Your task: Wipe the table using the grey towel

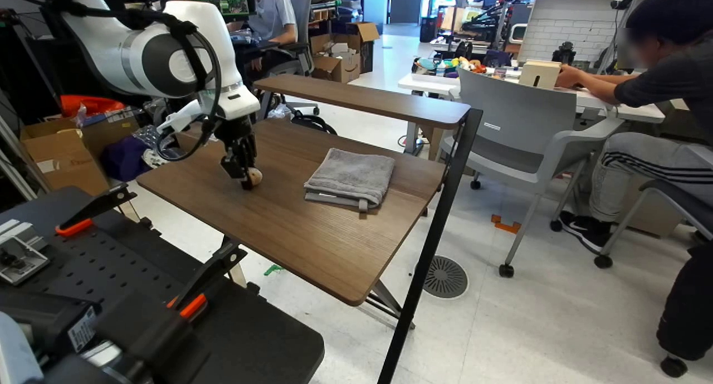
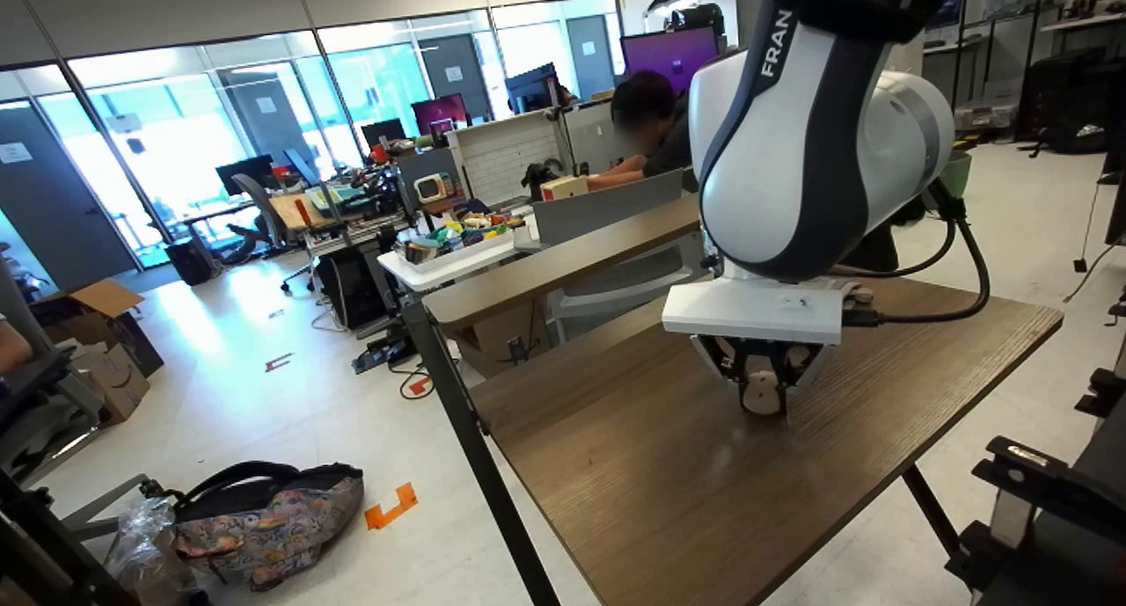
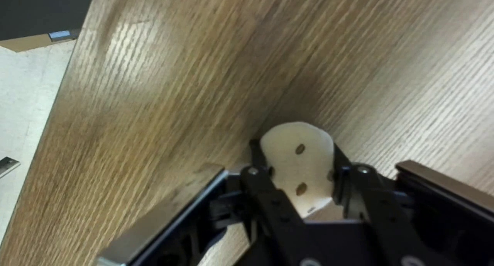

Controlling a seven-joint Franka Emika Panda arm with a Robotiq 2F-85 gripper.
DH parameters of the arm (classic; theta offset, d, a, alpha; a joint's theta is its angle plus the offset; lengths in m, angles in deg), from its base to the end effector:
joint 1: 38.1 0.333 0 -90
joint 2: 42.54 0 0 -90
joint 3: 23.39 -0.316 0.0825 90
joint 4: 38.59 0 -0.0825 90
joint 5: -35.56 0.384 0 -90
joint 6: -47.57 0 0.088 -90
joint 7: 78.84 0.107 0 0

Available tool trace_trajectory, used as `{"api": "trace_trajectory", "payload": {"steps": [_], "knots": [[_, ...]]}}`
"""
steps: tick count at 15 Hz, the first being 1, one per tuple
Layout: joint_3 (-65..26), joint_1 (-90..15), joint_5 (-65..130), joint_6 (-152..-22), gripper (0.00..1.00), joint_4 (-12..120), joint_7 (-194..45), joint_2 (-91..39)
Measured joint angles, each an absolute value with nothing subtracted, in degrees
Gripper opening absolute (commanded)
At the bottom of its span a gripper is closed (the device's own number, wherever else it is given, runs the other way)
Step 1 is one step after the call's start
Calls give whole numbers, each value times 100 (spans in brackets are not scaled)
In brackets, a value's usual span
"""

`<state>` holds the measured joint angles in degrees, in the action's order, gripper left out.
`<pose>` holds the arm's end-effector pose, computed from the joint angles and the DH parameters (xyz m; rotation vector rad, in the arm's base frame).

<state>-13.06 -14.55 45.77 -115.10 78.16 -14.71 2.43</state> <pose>0.5613 0.1173 0.0618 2.7242 -1.4955 0.1137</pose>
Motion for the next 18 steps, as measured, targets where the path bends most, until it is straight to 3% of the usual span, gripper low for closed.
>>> {"api": "trace_trajectory", "payload": {"steps": [1, 6, 12, 18], "knots": [[-1320, -1451, 4541, -11515, 2, 7817, -1472, 215], [-1511, -1558, 4567, -11528, 4, 7584, -1471, -54], [-2180, -2264, 5075, -11090, 4, 6133, -1442, 27], [-2131, -2302, 5073, -10852, 4, 4786, -875, 922]]}}
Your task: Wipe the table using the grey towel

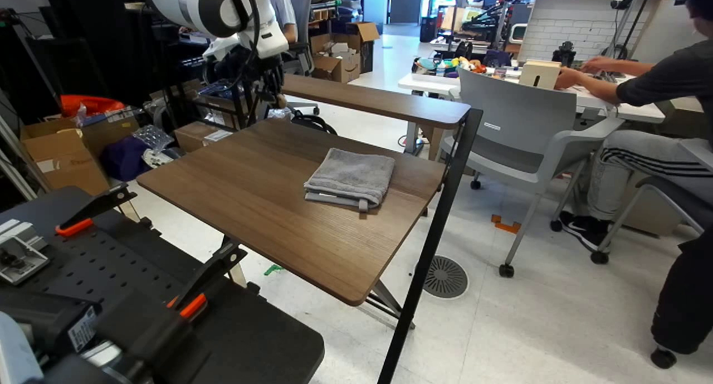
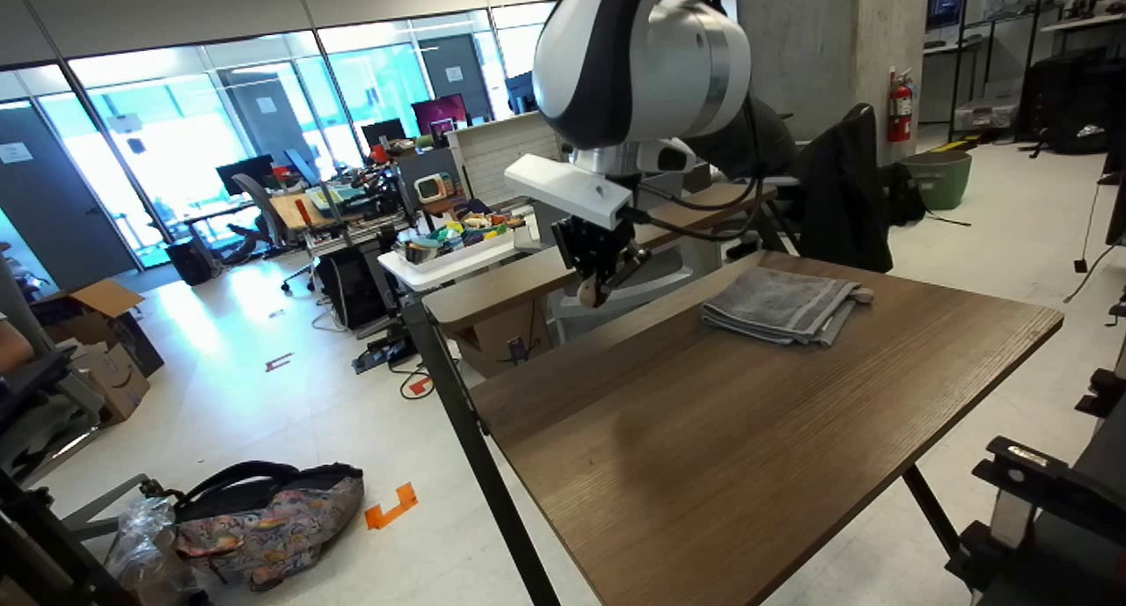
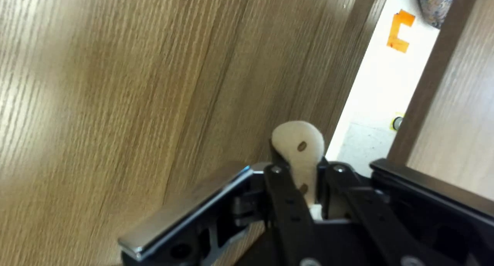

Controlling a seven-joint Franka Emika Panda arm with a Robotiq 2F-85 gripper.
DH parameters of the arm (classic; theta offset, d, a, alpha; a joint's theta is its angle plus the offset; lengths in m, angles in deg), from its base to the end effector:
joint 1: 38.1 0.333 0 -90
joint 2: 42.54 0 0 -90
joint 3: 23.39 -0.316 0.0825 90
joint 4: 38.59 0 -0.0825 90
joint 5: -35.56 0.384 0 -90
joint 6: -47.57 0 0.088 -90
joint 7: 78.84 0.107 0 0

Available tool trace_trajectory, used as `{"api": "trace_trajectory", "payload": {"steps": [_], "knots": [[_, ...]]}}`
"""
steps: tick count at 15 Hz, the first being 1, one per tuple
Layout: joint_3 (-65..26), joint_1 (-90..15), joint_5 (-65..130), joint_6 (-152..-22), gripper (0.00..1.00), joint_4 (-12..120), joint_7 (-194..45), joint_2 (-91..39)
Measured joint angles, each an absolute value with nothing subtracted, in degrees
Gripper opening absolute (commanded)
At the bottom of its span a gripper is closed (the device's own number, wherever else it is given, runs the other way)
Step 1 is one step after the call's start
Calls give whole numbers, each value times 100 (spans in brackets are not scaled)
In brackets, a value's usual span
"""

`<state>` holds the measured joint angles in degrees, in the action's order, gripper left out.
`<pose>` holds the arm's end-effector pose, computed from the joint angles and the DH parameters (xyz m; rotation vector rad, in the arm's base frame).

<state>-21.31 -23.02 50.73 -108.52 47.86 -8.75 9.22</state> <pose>0.7148 0.1603 0.1574 -2.3394 1.6064 -0.2225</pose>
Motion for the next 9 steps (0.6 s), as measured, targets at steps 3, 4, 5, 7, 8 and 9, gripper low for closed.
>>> {"api": "trace_trajectory", "payload": {"steps": [3, 4, 5, 7, 8, 9], "knots": [[-2023, -2300, 5058, -10840, 4, 4238, -609, 1530], [-1979, -2301, 5054, -10822, 4, 4075, -533, 1715], [-1932, -2302, 5050, -10773, 4, 3918, -459, 1885], [-1864, -2315, 5039, -10631, 42, 3650, -371, 2160], [-1858, -2331, 5033, -10531, 48, 3544, -367, 2259], [-1863, -2349, 5027, -10425, 56, 3458, -367, 2331]]}}
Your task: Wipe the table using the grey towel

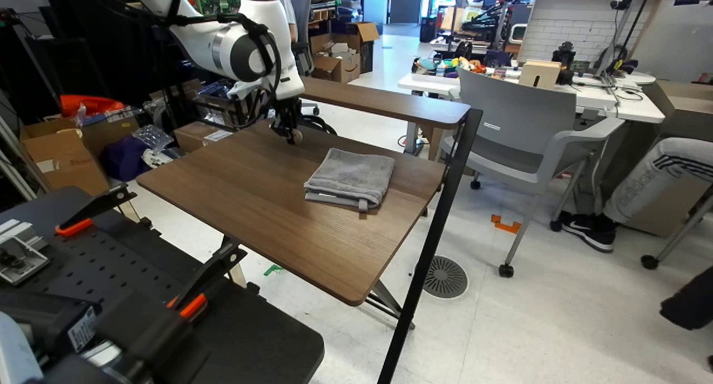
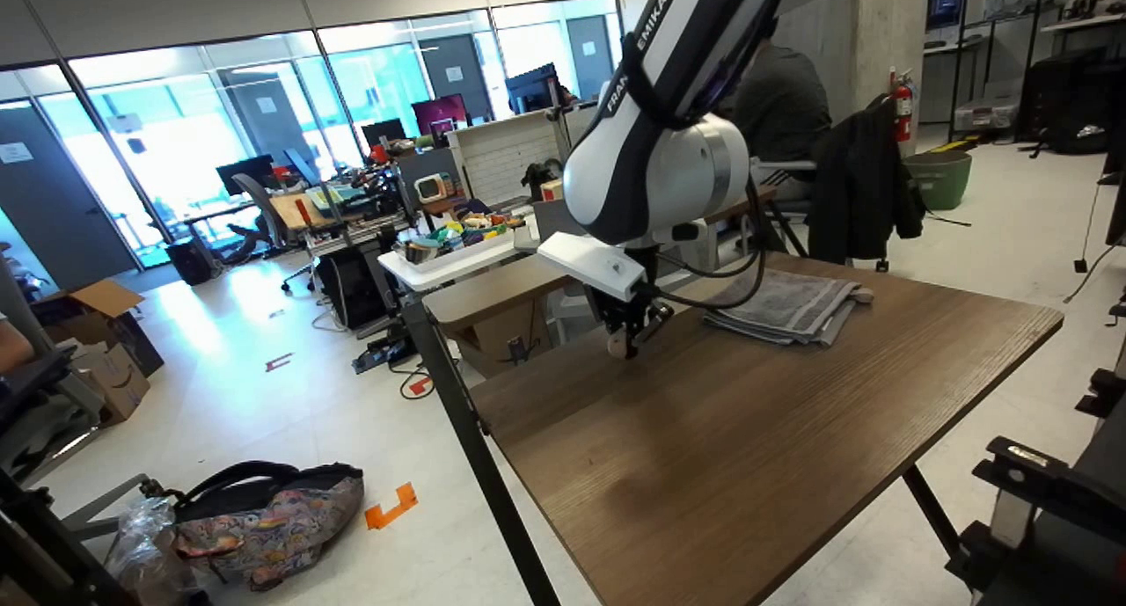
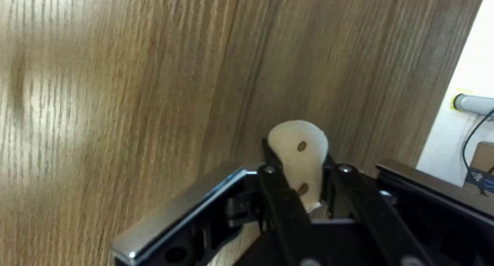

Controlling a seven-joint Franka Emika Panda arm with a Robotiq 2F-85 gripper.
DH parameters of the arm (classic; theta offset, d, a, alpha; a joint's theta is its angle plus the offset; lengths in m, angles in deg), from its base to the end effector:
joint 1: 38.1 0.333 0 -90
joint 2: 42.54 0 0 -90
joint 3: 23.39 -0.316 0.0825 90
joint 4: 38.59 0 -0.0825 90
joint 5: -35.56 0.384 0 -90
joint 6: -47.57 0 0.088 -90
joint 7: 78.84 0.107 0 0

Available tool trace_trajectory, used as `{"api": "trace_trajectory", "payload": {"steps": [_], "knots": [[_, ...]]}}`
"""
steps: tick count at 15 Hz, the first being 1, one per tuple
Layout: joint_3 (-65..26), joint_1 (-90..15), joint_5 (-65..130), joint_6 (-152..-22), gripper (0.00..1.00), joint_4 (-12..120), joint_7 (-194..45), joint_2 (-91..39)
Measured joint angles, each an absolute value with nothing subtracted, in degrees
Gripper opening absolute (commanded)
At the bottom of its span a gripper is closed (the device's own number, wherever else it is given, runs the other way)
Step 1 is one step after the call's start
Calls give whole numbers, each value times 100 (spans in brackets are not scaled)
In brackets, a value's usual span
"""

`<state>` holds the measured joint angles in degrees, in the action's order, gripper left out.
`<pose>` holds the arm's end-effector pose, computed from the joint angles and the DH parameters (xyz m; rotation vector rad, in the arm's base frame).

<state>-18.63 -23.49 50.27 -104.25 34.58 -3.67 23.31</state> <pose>0.7332 0.1370 0.0680 -2.3334 1.7647 -0.1721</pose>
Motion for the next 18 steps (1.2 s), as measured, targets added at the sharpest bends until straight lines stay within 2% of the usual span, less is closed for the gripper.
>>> {"api": "trace_trajectory", "payload": {"steps": [6, 13, 18], "knots": [[-2228, -2573, 5020, -10267, 98, 3465, -935, 2217], [-2151, -2724, 5016, -10299, 100, 4800, -1382, 939], [-1489, -2728, 5005, -10892, 100, 5828, -983, 203]]}}
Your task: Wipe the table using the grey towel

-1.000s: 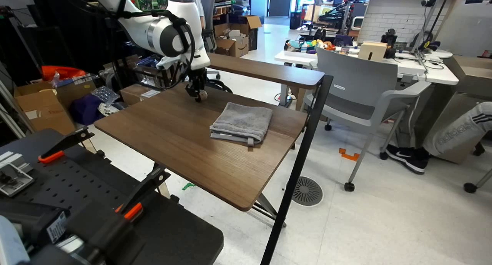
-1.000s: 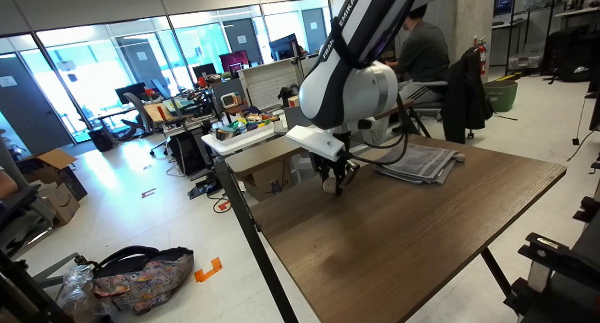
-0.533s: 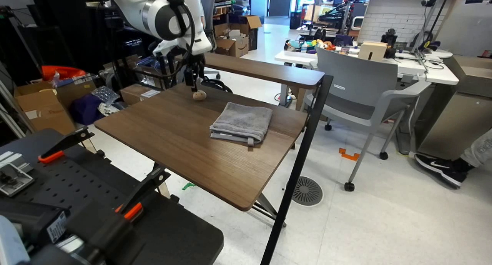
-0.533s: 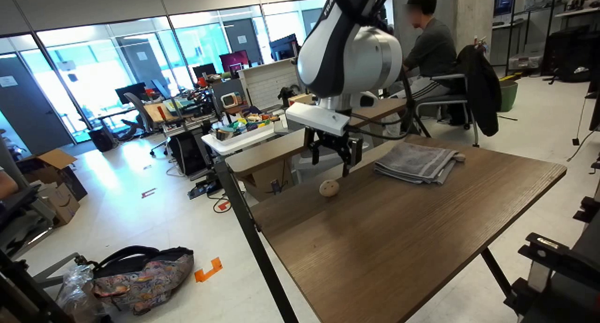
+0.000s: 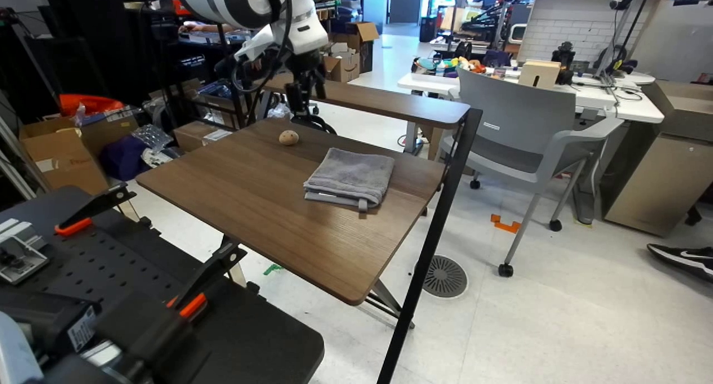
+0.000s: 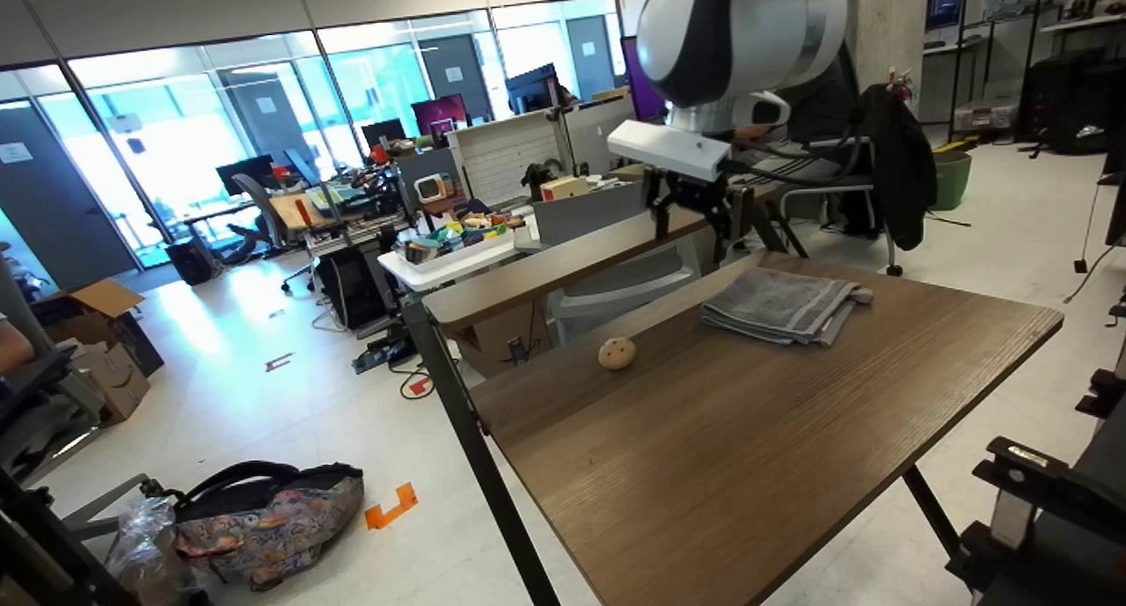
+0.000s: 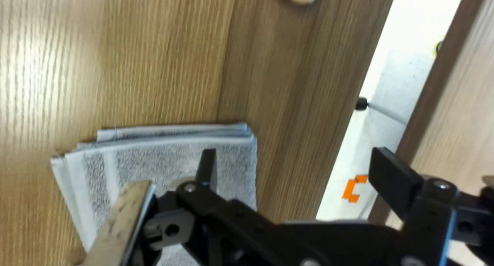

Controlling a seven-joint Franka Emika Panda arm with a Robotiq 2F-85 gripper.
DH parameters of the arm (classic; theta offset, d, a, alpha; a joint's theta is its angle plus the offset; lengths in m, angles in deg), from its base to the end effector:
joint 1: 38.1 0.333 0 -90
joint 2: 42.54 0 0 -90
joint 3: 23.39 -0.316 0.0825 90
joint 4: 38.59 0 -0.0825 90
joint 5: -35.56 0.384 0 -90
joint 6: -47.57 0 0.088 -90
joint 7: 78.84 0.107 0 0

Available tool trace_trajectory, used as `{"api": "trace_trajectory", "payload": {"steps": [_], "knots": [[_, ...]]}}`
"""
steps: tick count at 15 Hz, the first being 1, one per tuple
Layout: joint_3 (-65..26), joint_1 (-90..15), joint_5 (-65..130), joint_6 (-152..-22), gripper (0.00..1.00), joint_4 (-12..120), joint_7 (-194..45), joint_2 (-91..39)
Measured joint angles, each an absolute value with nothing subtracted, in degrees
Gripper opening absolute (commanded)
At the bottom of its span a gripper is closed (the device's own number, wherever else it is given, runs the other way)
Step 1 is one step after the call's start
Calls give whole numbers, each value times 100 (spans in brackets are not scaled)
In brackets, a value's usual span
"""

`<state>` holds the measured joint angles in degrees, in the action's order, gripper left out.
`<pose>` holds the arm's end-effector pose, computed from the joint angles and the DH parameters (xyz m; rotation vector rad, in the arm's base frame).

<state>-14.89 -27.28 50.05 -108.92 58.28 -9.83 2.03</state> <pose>0.6969 0.0318 0.1758 -2.3154 1.8076 -0.3023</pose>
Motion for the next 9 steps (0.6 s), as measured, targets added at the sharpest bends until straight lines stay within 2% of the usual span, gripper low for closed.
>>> {"api": "trace_trajectory", "payload": {"steps": [5, 9], "knots": [[-683, -2775, 4922, -10835, 100, 6023, -85, 348], [-748, -3017, 4825, -10105, 100, 5913, 184, 779]]}}
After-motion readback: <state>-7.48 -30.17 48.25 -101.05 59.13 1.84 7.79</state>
